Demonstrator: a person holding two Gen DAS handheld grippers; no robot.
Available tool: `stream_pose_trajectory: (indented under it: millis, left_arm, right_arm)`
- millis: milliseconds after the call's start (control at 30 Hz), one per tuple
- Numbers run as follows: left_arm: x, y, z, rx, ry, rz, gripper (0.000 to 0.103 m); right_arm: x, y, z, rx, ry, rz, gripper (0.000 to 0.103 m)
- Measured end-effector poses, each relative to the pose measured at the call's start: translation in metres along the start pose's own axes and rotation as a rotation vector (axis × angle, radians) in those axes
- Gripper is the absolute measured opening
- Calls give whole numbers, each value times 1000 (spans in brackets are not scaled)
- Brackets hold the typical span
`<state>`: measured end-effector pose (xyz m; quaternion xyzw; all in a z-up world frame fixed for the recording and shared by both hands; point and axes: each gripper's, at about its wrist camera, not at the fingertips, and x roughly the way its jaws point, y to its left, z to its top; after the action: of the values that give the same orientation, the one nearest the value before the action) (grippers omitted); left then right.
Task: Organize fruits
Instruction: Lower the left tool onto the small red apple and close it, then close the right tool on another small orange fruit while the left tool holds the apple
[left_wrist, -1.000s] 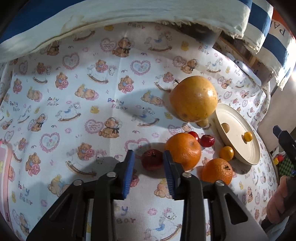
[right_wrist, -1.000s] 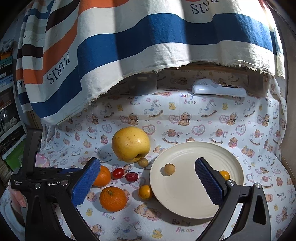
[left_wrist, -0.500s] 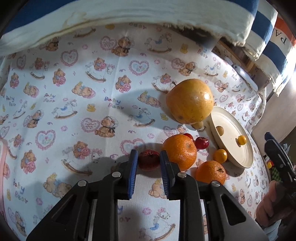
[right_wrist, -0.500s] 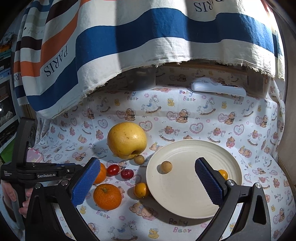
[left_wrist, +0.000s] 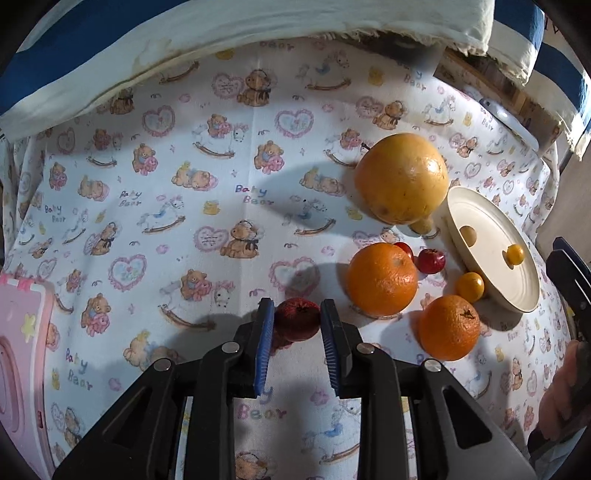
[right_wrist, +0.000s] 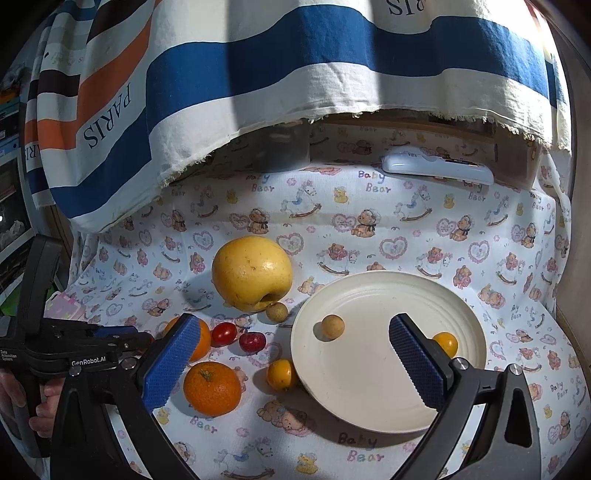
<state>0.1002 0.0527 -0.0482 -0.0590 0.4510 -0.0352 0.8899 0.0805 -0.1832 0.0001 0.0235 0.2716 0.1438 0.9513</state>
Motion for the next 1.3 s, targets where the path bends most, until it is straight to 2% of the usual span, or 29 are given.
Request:
stream_pose_trajectory:
  millis: [100,300,400,467,500,567,633,733,967,1300]
  left_arm:
    - [1,1,0,-6,10,-3,29]
    - [9,0,-1,-9,35,-17,29]
    - [8,-1,-2,-3,29,-22,26]
    - [4,-3,-2,2,13,-25,26]
    - [2,-4,-1,6,2,-26,26]
    - [-6,-6,-1,17,-28,-23,26]
    - [-13,-7,0,23,-57,-16,26]
    - [-21,-7,1,24,-87,-5,26]
    - [-29,-10,2,42,-125,13,26]
    - [-34,-15,0,46,-150,23,26]
  right_arm:
    - [0,-1,0,6,1,4,103]
    - [2,-3,-1,37,24,34,101]
    - [5,-6,-1,56,50,50,90]
    - [9,-7,-1,70,81,66,76]
    - [12,-8,-2,78,105,77,71]
    - [21,-8,-3,86,178,90,53]
    - [30,-7,-7,98,251,88,48]
    - [41,-4,-15,121,342,109,48]
    - [46,7,-28,117,410,114,39]
    - [63,4,-39,181,375,5,34]
